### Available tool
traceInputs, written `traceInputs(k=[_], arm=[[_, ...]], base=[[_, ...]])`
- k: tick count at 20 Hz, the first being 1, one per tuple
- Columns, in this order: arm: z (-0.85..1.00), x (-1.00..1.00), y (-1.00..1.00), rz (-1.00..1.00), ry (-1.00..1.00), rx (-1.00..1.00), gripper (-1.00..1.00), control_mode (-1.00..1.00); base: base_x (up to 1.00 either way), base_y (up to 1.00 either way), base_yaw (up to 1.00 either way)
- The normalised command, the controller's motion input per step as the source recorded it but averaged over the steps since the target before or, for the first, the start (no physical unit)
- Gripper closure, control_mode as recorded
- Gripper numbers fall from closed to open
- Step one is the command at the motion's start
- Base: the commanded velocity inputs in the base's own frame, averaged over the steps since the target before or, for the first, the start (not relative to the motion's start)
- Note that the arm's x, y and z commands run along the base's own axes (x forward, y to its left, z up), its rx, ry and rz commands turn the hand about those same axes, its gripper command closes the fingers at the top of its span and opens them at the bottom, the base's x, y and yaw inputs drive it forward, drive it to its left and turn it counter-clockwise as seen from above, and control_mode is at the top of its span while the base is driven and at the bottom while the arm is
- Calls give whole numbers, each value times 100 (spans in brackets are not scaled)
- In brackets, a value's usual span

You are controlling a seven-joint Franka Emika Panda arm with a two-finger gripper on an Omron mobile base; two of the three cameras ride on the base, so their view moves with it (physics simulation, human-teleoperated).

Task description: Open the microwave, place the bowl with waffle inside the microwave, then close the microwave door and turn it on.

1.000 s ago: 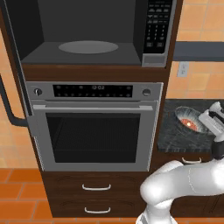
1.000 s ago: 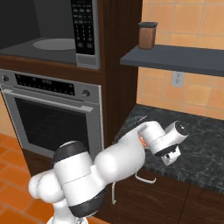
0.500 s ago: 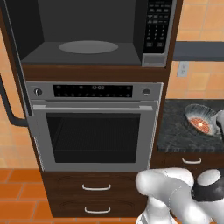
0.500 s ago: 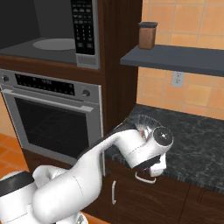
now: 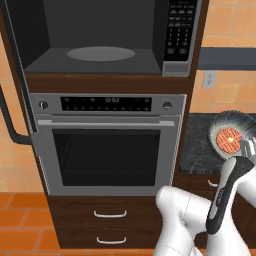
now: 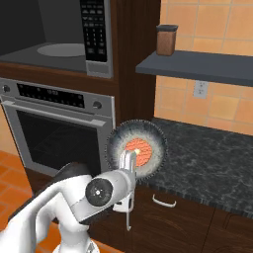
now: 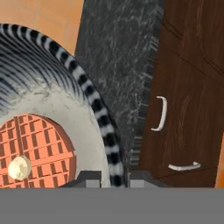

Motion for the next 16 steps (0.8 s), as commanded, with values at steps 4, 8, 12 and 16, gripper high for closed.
traceInputs(k=[4, 8, 12, 16], arm=[[100, -38, 85, -13, -1, -7, 100, -100], [100, -22, 80, 2, -1, -6, 100, -100], [100, -37, 72, 9, -7, 0, 100, -100], [90, -13, 72, 8, -8, 0, 100, -100]], base=[[0, 0, 0], [0, 0, 0], [0, 0, 0], [0, 0, 0]])
